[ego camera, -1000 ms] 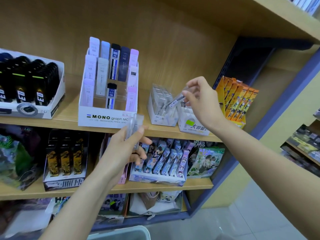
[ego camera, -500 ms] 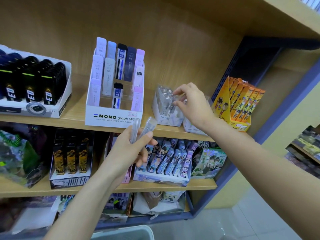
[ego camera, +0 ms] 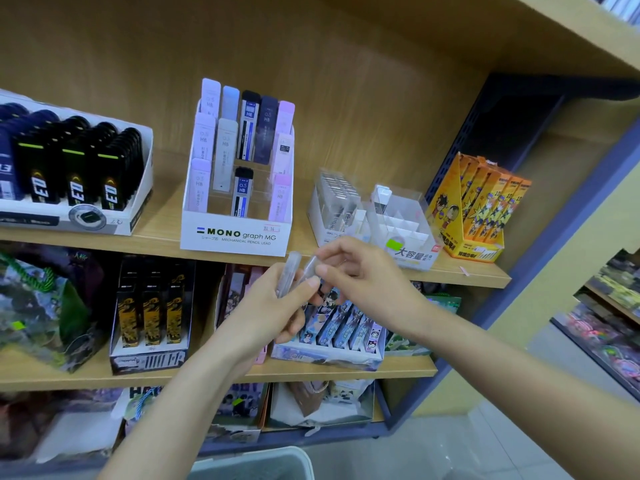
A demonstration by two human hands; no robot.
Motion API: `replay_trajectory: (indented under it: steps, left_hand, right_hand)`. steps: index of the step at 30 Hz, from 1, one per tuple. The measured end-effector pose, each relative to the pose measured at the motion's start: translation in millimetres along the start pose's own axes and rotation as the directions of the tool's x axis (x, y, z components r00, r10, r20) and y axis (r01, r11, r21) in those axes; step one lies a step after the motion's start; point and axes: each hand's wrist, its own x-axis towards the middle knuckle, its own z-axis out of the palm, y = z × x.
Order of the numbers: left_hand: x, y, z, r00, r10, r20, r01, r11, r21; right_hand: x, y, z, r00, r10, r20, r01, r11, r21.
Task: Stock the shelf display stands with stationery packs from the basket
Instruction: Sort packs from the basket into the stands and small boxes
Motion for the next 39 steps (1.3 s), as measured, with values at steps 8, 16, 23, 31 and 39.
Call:
replay_trajectory:
  steps: [8,16,23,31,39]
  left_hand:
    - [-2.8,2.4,-3.7,0.998,-0.057,-0.006,0.057,0.998,-0.031]
    - [-3.3,0.8,-8.5,0.997,-0.063,0.047,0.065,0.997,-0.036]
    - [-4.9,2.3,-11.7,0.999,-0.044,-0.013,0.043,0.998,-0.039]
    - [14.6,-5.5,-20.2,0.989,-0.134,-0.065,0.121,0.978,-0.168]
    - [-4.8,-0.6,-9.3,0.987,0.133,-0.086,-0.132,0.991,0.011]
  right_hand:
    - [6.3,-7.6,-40.6,0.955,0.097,-0.279,-0.029,0.971,0.237]
    - [41.9,9.3,-60.1,0.851,-0.114,-0.513,0.068,0.992,-0.106]
    - [61.9,20.7,-55.3,0.947,-0.164,-0.277,0.026,0.897,-0.441]
    - [69.9,24.1,-53.0,0.917,-0.195,-0.348,-0.004,0.868,-0.497]
    - [13.6,-3.7,-5.9,0.982,-0.121,-0.148,0.082,0.967,-0.241]
